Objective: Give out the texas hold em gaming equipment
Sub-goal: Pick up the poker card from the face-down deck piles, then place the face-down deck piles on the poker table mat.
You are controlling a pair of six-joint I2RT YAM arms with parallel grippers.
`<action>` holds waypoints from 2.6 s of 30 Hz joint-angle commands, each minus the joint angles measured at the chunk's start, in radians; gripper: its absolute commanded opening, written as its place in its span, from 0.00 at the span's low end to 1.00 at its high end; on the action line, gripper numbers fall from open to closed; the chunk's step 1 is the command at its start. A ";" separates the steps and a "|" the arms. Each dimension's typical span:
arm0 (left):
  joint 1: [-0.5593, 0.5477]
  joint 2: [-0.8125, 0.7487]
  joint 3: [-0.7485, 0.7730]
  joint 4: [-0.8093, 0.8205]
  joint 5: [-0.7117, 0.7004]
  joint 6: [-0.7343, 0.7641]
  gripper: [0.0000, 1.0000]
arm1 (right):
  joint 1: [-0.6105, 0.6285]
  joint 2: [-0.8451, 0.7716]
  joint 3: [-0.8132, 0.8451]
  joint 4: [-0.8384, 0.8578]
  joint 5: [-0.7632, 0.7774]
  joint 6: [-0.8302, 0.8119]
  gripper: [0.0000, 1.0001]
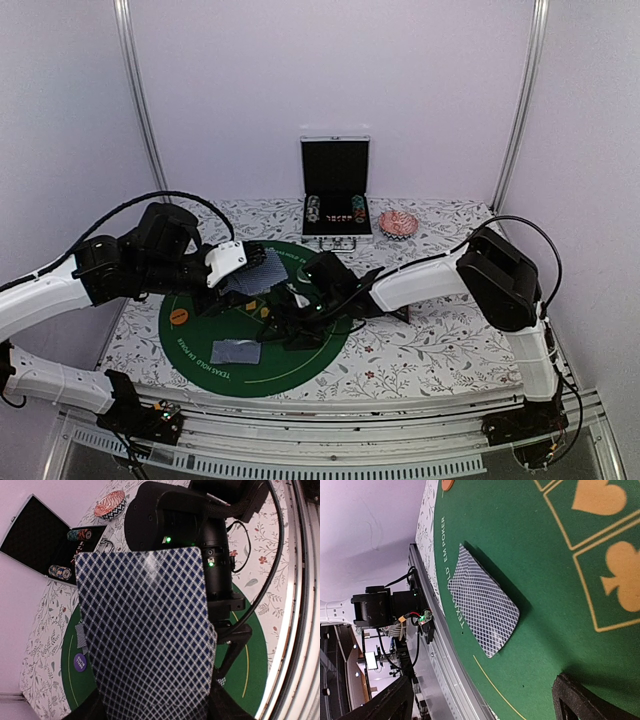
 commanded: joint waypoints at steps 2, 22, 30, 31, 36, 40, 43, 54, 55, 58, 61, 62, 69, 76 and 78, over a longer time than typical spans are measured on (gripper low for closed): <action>-0.013 -0.027 0.000 0.019 0.007 0.011 0.55 | -0.054 -0.149 -0.109 -0.003 0.082 -0.057 0.99; -0.020 0.000 0.006 0.012 0.049 0.025 0.55 | -0.109 -0.567 -0.181 0.046 0.007 -0.426 0.70; -0.025 0.007 0.009 0.007 0.055 0.024 0.55 | -0.067 -0.457 -0.066 -0.014 0.006 -0.439 0.61; -0.025 0.007 0.009 0.007 0.054 0.023 0.55 | -0.067 -0.458 -0.067 -0.010 0.004 -0.437 0.57; -0.026 0.011 0.007 0.008 0.058 0.023 0.55 | -0.067 -0.465 -0.077 0.001 -0.017 -0.427 0.33; -0.026 0.011 0.009 0.007 0.058 0.023 0.55 | -0.067 -0.467 -0.077 -0.006 -0.031 -0.422 0.07; -0.027 0.011 0.009 0.007 0.058 0.022 0.55 | -0.074 -0.481 -0.076 -0.041 -0.006 -0.428 0.02; -0.029 0.037 0.010 0.008 0.076 0.013 0.55 | -0.174 -0.707 -0.214 -0.086 0.107 -0.442 0.02; -0.030 0.044 0.008 0.015 0.081 0.011 0.55 | -0.182 -0.728 -0.222 -0.095 0.125 -0.444 0.02; -0.035 0.077 -0.008 0.049 0.104 0.002 0.54 | -0.212 -0.793 -0.261 -0.112 0.171 -0.446 0.02; -0.043 0.125 -0.049 0.137 0.162 -0.021 0.53 | -0.238 -0.854 -0.312 -0.117 0.211 -0.441 0.02; -0.047 0.148 -0.068 0.174 0.193 -0.030 0.53 | -0.244 -0.869 -0.322 -0.122 0.220 -0.441 0.02; -0.088 0.372 -0.056 0.296 0.203 -0.090 0.50 | -0.246 -0.900 -0.343 -0.175 0.287 -0.450 0.02; -0.117 0.559 -0.044 0.424 0.231 -0.111 0.51 | -0.246 -0.927 -0.366 -0.166 0.296 -0.460 0.02; -0.118 0.609 -0.046 0.468 0.242 -0.121 0.51 | -0.246 -0.935 -0.379 -0.166 0.295 -0.463 0.02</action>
